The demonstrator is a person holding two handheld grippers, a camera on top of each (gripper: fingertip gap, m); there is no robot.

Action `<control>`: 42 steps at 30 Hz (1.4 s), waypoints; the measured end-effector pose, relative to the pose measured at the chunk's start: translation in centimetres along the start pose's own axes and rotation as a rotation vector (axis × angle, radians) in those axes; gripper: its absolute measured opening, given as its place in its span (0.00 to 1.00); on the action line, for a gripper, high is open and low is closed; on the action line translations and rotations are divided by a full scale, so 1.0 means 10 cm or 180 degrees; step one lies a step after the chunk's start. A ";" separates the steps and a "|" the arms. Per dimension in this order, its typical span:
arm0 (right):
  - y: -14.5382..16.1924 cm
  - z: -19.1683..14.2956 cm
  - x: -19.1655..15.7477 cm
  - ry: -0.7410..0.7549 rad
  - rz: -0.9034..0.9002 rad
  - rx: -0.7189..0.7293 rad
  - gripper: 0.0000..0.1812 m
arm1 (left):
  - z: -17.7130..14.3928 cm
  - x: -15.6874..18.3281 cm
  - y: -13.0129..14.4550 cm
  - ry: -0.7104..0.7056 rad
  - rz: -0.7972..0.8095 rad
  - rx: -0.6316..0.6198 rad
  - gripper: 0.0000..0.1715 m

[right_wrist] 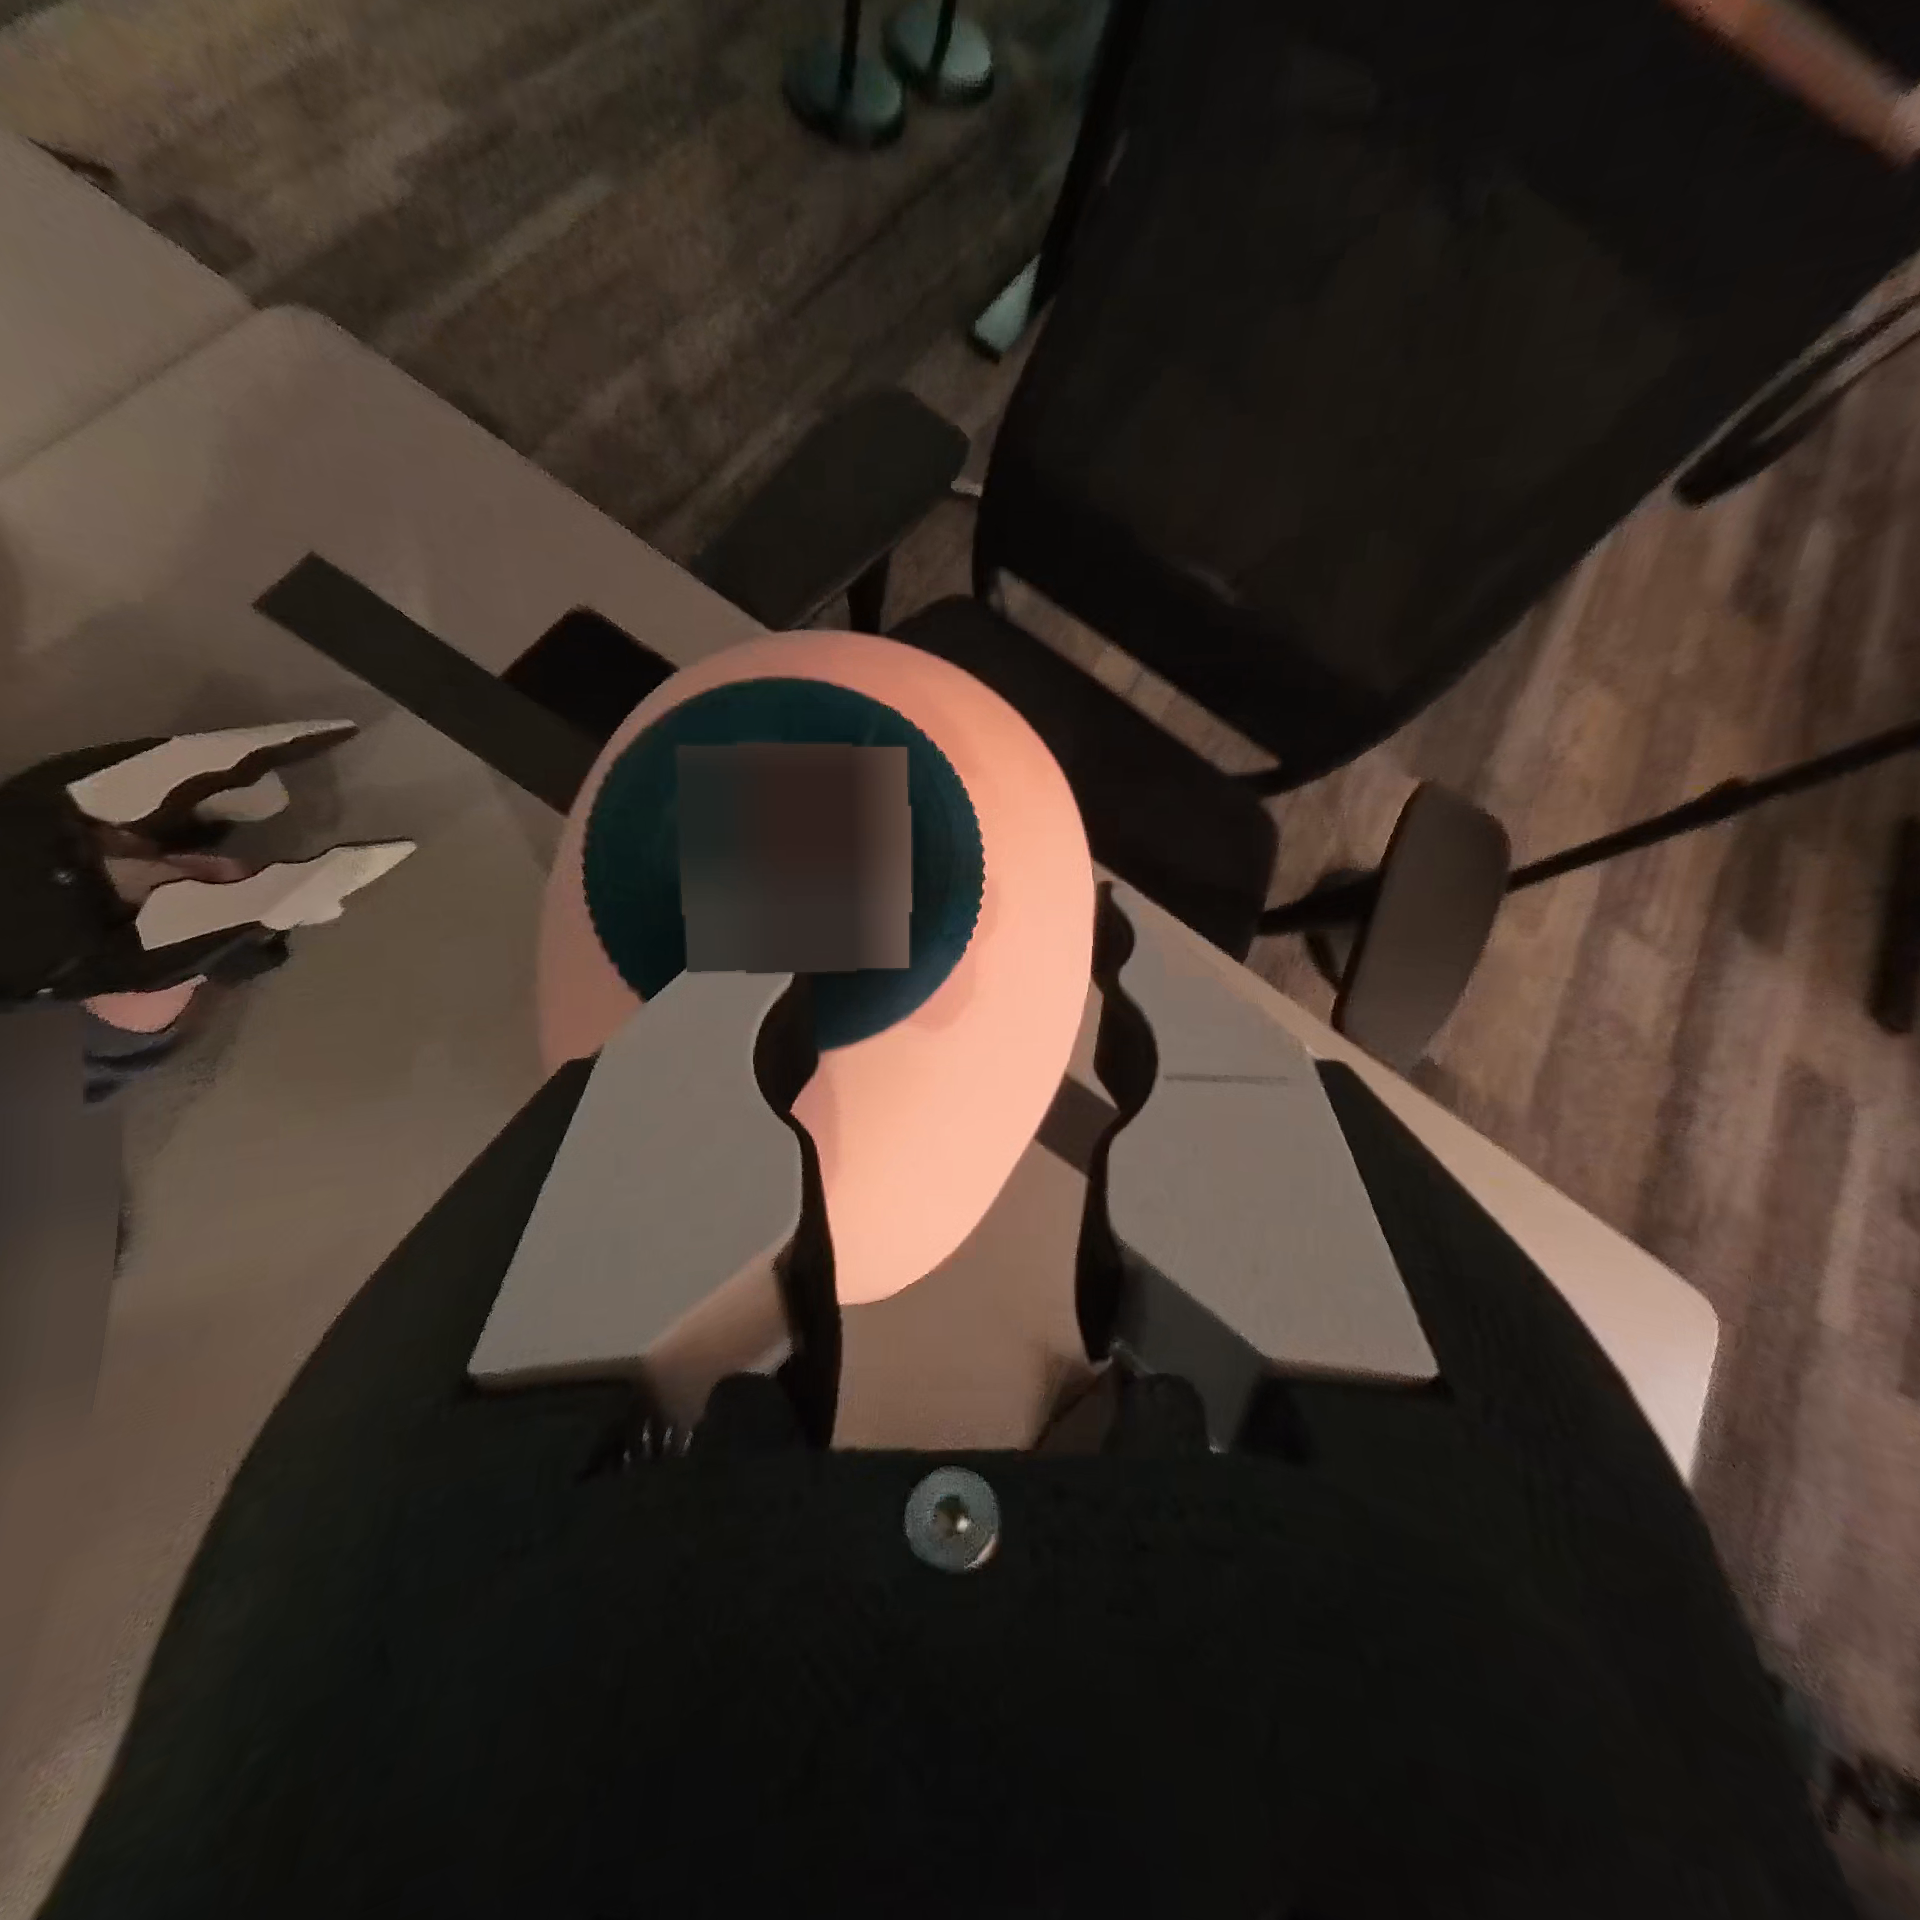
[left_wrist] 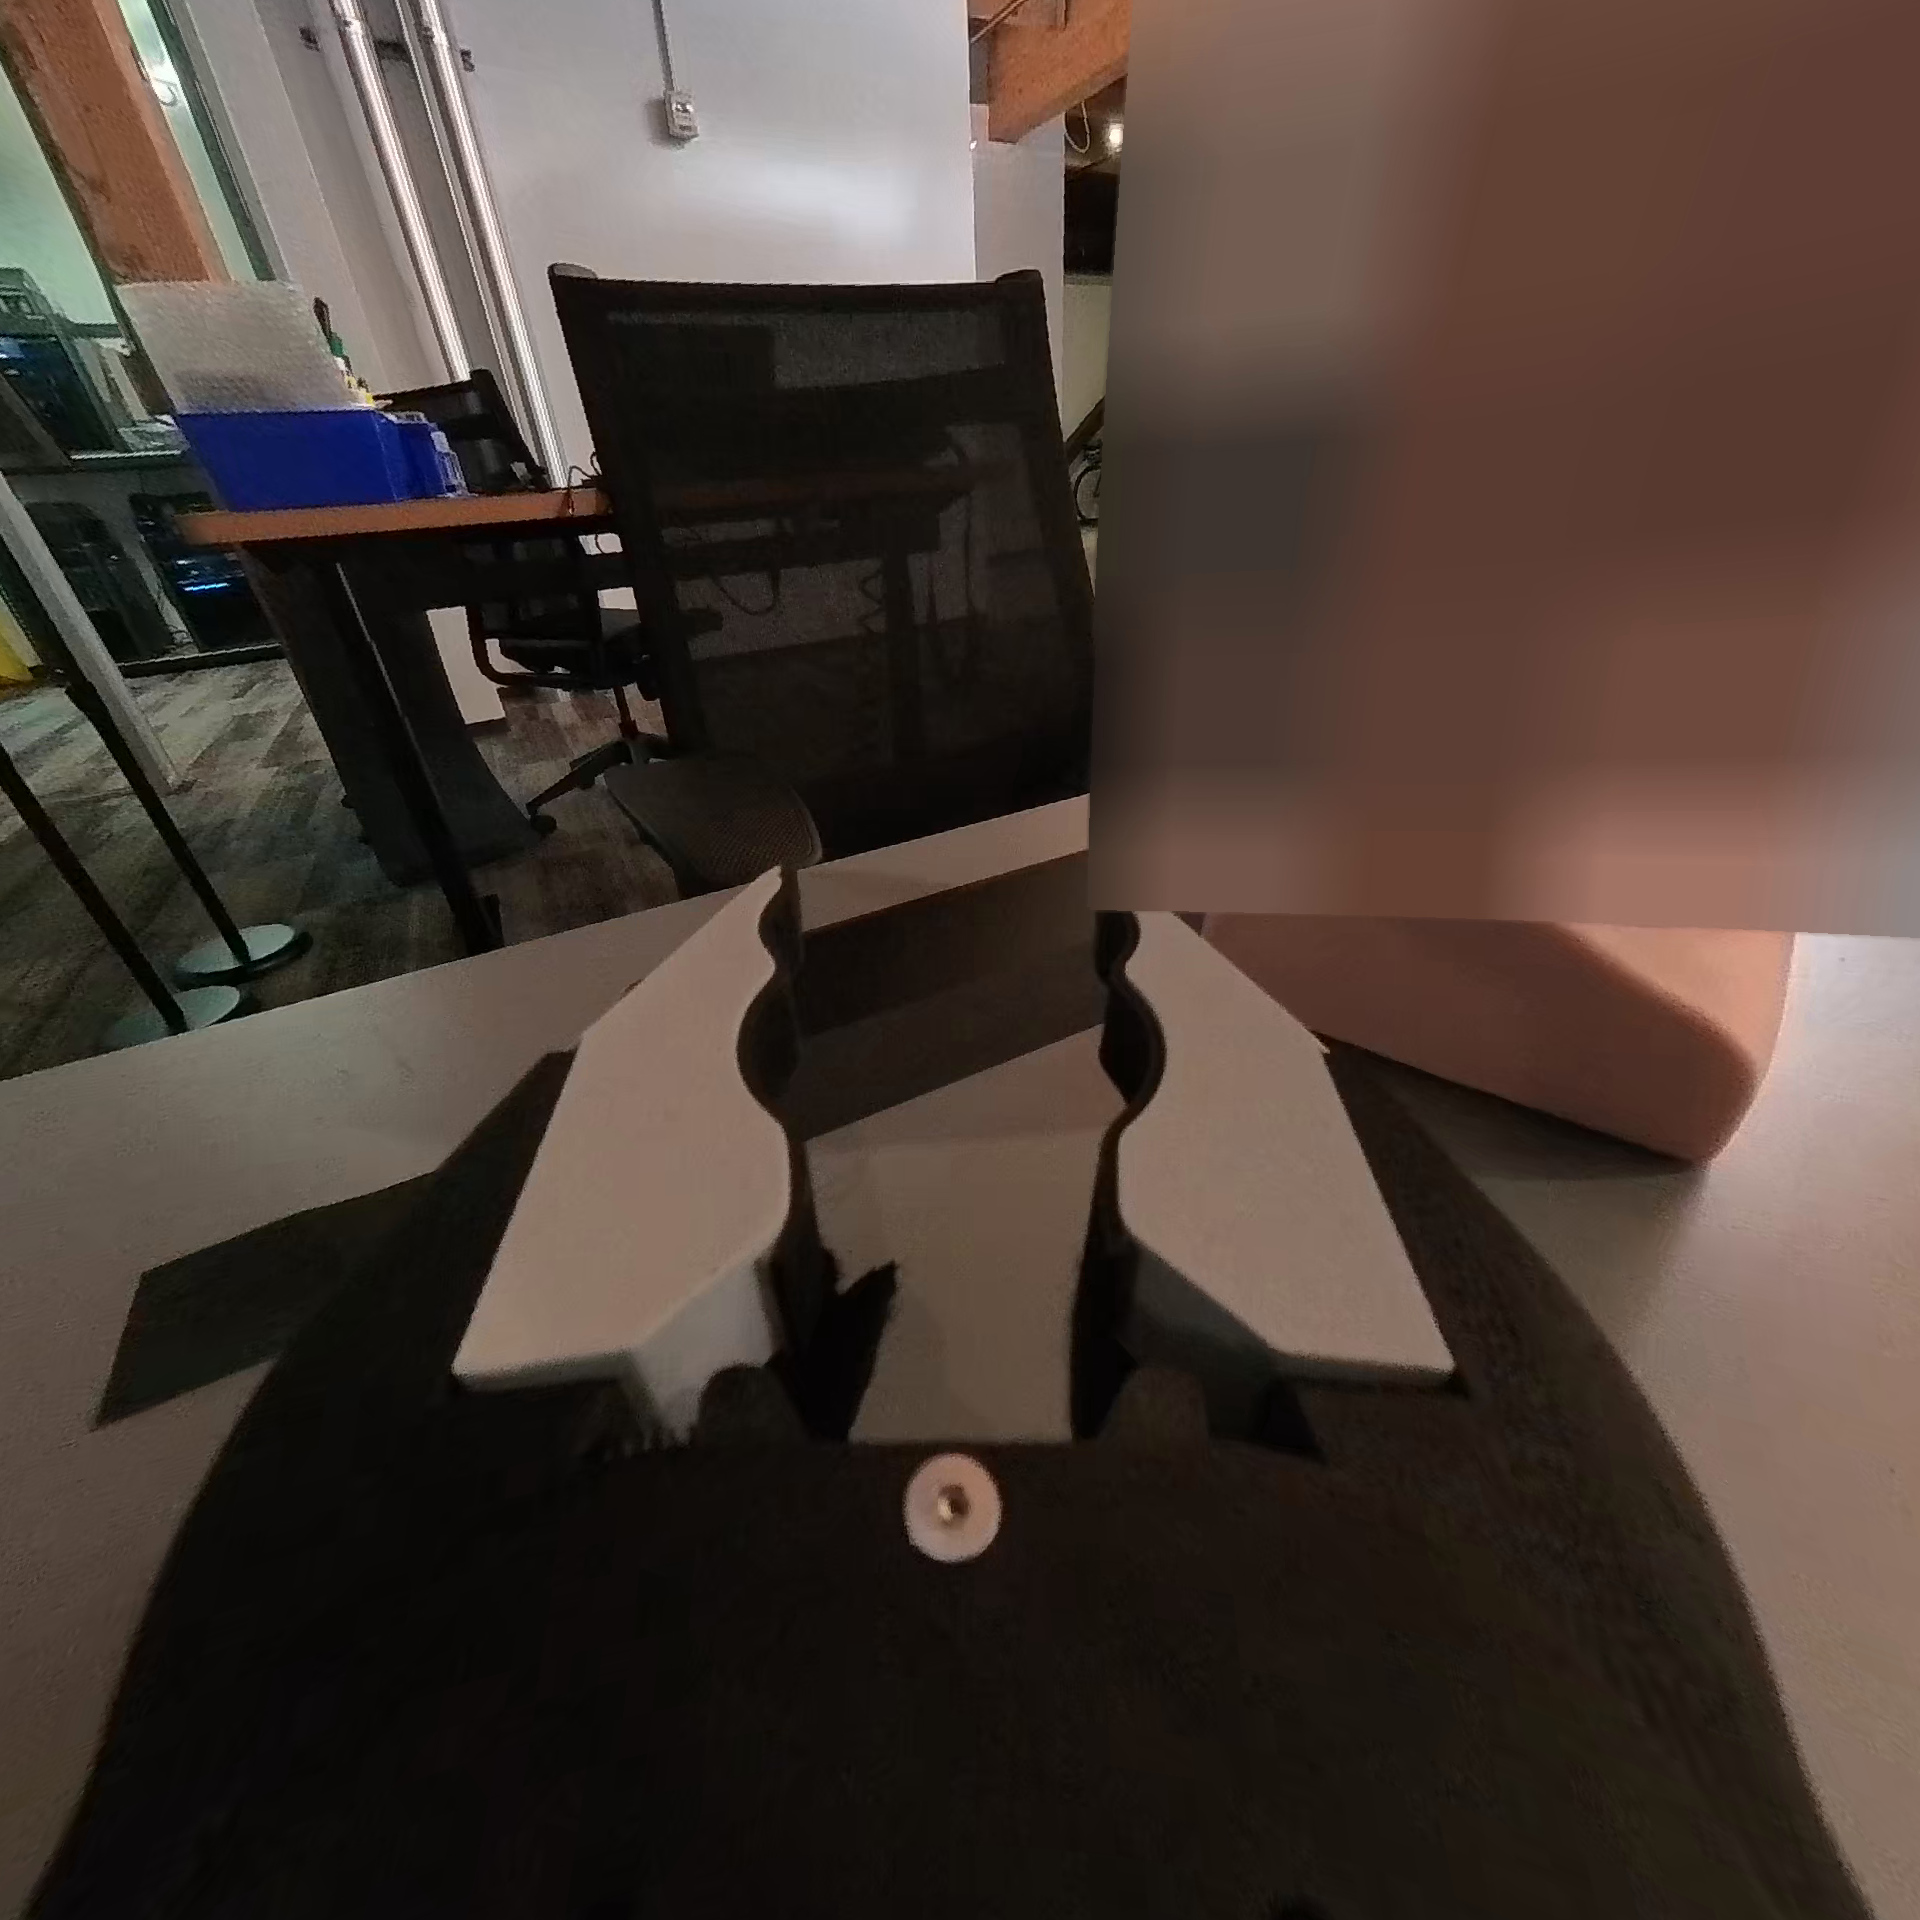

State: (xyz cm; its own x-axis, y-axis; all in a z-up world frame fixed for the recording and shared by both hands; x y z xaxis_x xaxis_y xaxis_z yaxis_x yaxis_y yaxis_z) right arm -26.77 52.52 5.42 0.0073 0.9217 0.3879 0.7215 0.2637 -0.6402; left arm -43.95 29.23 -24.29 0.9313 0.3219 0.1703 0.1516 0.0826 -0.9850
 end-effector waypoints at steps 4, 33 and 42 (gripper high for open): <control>0.08 -0.01 -0.07 -0.0110 0.0043 0.0212 0.23 | 0.00 0.00 0.00 0.0003 0.0016 0.0004 0.33; -0.07 0.32 0.24 -0.0287 0.0947 -0.0735 0.13 | 0.00 -0.03 -0.01 0.0006 -0.0096 0.0009 0.33; -0.09 0.20 0.11 -0.0594 0.0627 -0.0513 0.12 | 0.00 -0.05 -0.01 0.0004 -0.0163 0.0023 0.33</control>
State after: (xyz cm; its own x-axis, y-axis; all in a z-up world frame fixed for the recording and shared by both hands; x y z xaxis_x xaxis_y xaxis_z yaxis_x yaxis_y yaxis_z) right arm -28.81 53.86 5.14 0.0413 0.9908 0.1289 0.8195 0.0402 -0.5717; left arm -44.45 29.05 -24.25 0.9229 0.3158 0.2203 0.1965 0.1058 -0.9748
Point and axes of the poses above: each gripper's, where its closed fingertips meet, z out along the fingers, y out of its underside, x = y × z across the jaws, the point moved 8 cm from there along -z, back along the fingers, and after that the axes turned 13 degrees about -z, right-handed, at the moved point
